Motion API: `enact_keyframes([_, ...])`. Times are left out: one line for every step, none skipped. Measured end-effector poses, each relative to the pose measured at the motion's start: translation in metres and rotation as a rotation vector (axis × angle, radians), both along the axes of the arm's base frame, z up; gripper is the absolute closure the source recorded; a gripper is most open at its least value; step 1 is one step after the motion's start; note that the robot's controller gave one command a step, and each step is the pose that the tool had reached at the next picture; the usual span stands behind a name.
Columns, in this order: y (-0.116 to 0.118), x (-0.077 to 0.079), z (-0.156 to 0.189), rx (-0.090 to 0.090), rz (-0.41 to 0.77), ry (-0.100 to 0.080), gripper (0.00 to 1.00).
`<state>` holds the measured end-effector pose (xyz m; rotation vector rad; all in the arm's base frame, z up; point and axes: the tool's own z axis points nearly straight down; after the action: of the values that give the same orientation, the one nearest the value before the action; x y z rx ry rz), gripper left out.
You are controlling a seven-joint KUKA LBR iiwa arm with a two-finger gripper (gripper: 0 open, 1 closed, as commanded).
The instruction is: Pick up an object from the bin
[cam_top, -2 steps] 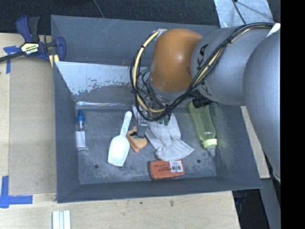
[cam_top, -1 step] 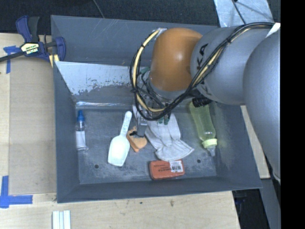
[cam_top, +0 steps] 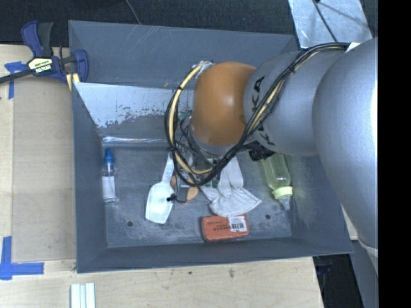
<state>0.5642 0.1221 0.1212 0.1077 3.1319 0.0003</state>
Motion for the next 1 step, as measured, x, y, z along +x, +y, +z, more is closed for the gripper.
enact_keyframes([0.0065,-0.0142,-0.0387,0.002,0.051,0.002,0.0])
